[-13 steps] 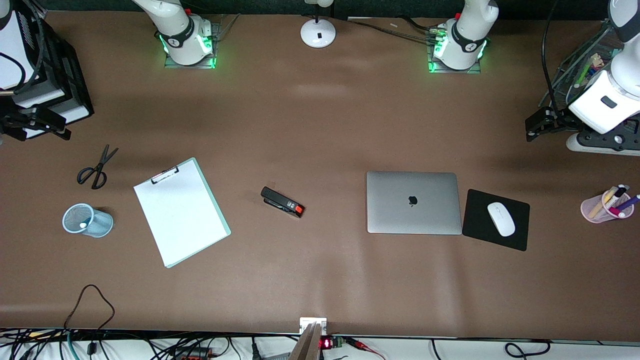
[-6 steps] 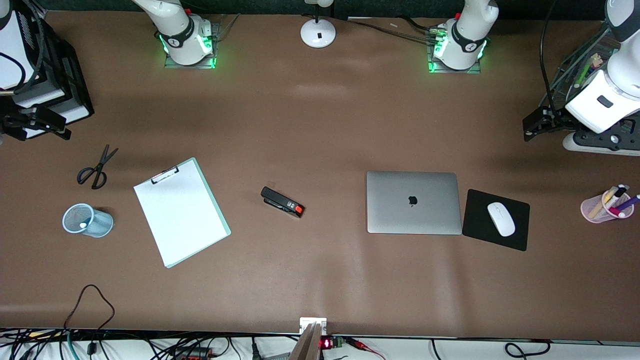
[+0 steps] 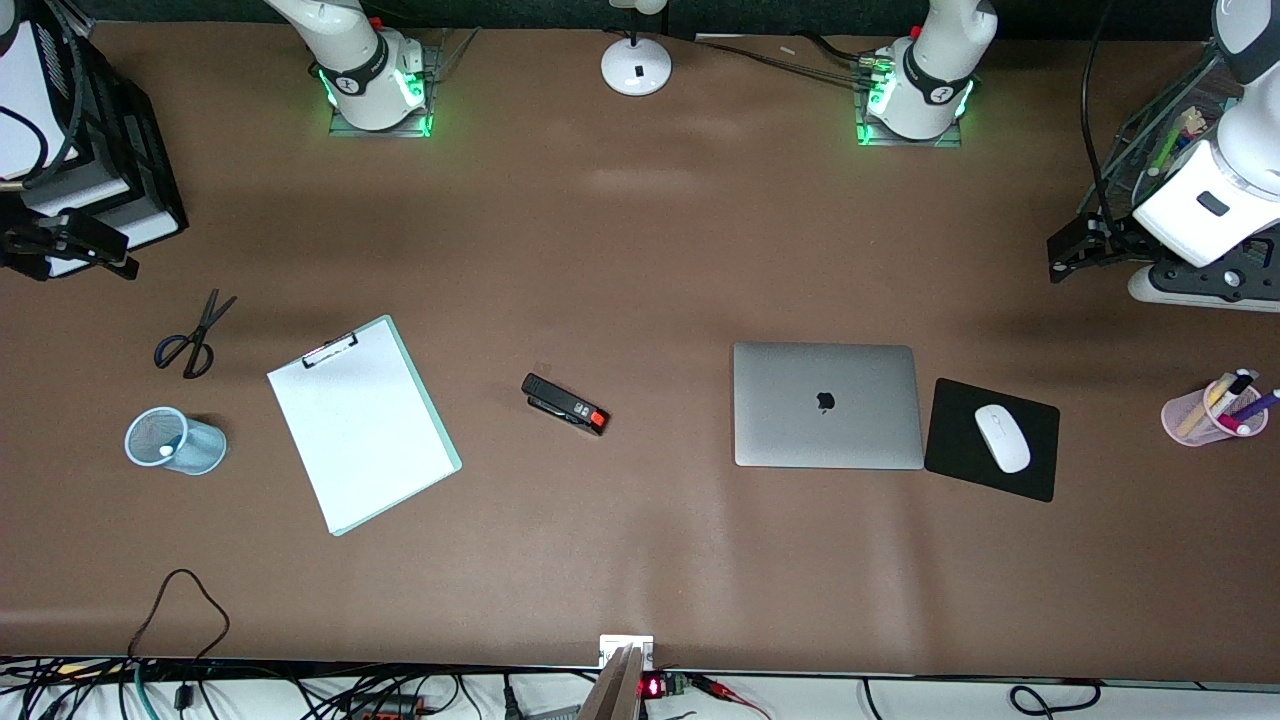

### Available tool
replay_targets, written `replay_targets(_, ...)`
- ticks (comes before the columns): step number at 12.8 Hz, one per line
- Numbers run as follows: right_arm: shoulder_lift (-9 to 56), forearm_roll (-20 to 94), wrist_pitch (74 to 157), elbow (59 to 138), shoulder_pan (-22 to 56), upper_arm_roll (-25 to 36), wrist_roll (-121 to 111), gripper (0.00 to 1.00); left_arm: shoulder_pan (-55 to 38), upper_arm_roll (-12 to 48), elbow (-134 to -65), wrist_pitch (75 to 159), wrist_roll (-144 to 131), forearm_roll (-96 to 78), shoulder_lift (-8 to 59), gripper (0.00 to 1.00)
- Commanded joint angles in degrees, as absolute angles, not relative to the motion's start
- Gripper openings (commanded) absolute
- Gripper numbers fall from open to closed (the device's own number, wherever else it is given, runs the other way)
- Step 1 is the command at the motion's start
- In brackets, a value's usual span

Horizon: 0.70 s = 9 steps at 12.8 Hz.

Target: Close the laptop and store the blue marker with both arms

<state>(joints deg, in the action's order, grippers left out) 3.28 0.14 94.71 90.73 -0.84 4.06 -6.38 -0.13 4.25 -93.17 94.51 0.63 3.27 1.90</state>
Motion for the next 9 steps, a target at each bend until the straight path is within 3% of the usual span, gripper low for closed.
replay_targets(1, 2.7, -0.4, 93.5, 90.3, -1.1, 3.8, -5.4, 1.00, 0.1, 4.3, -91.8, 93.5, 0.9, 2.3, 2.3, 1.00)
replay_targets(9, 3.0, -0.4, 93.6, 90.3, -0.7, 3.6, -4.9, 1.00, 0.4, 4.3, -91.8, 93.7, 1.0, 2.3, 2.4, 1.00)
